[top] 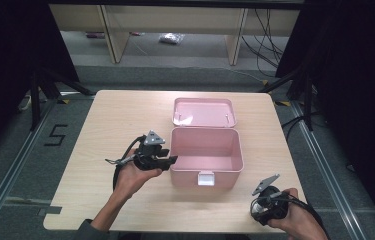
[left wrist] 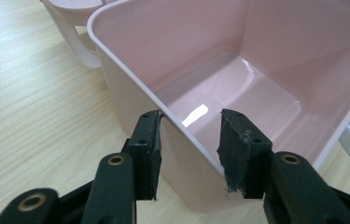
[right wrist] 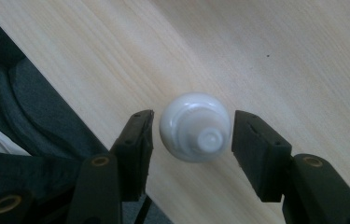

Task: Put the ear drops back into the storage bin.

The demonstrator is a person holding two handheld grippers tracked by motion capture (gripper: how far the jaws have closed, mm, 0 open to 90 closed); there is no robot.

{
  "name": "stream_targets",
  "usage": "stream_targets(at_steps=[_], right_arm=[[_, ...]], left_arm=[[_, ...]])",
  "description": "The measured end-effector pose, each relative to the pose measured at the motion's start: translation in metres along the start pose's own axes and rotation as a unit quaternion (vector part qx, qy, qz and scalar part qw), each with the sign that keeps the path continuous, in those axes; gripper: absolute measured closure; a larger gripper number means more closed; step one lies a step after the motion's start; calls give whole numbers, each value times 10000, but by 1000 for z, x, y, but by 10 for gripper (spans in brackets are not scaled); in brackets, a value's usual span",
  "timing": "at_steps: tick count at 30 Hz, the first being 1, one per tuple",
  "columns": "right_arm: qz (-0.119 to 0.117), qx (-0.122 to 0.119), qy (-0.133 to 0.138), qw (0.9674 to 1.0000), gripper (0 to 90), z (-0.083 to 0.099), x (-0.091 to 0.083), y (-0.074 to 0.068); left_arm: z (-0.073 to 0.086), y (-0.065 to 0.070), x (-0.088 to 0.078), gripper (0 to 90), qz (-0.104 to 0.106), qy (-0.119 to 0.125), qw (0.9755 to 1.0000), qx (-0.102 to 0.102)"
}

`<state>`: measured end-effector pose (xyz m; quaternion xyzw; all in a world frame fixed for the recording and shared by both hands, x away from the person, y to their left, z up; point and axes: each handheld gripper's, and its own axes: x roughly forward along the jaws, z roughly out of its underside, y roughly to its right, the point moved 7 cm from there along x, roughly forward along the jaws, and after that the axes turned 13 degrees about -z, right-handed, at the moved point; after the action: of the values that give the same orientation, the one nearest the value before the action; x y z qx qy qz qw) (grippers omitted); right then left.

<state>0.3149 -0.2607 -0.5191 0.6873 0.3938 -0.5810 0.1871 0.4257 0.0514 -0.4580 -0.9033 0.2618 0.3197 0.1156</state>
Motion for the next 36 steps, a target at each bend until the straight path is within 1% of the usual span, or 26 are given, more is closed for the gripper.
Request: stream_targets(at_steps=[2,3,4,5,7,8,9,10,11,15,17,19,20,21,22,23,24,26,27,28,29,32,33,34,35,36], right_arm=[[-3,-28,7,10000,513,0,0,1],[8,52,-2,10000,514,0,0,1],[4,54,8,10000,517,0,0,1],[-11,-3,25,10000,517,0,0,2],[-21,76,57,10000,515,-1,1,1],[-11,7,56,10000,514,-2,0,3],[-1,6,52,10000,514,-2,0,3],[-22,106,37,9999,516,-2,0,1],[19,51,31,10000,521,-3,1,3],[4,-11,15,10000,531,-5,2,4],[-1,66,-23,10000,543,-5,2,2],[-60,28,-22,10000,567,-5,3,2],[-59,-53,2,10000,586,-6,3,3],[-56,-27,-29,10000,598,-6,3,2],[-52,-118,-21,9999,602,-7,3,2],[-18,-120,-40,9999,603,-7,2,1],[-49,-187,-62,9998,602,-7,2,1],[-27,-198,-61,9998,603,-8,1,-1],[-15,-111,-42,9999,603,-9,0,-2],[26,-134,-3,9999,603,-10,-2,-2],[30,-232,1,9997,603,-11,-4,-1],[-4,-208,38,9998,603,-14,-7,-2],[-4,-282,38,9996,603,-16,-9,-1],[1,-221,26,9998,603,-16,-11,-2],[-5,-289,55,9996,603,-18,-12,-1],[-48,-240,54,9997,604,-19,-13,-2]], left_arm=[[0,1,-1,584,32,10,10000,-3],[0,1,-1,584,46,-5,10000,29],[0,0,0,584,6,3,10000,10],[0,0,0,583,9,5,10000,-2],[0,0,0,583,8,7,10000,-1],[0,0,0,582,8,8,10000,7],[0,0,0,583,10,7,10000,14],[0,0,0,582,7,6,10000,-3],[0,0,0,583,6,6,10000,6],[0,0,0,582,5,8,10000,7],[0,0,0,582,9,6,10000,9],[0,0,0,581,10,7,10000,4],[0,0,0,581,11,7,10000,3],[0,1,0,581,51,16,10000,-4],[0,0,0,581,56,10,10000,8],[0,0,0,581,57,11,10000,4],[0,0,0,581,56,9,10000,11],[0,0,0,581,56,9,10000,5],[0,0,0,581,58,11,10000,5],[0,0,0,581,57,10,10000,1],[0,0,-1,581,46,4,10000,-1],[0,0,0,581,58,4,10000,0],[0,0,0,581,58,7,10000,-12],[0,0,0,581,52,6,10000,-4],[0,0,0,581,52,3,10000,15],[0,0,0,581,50,3,10000,11]])
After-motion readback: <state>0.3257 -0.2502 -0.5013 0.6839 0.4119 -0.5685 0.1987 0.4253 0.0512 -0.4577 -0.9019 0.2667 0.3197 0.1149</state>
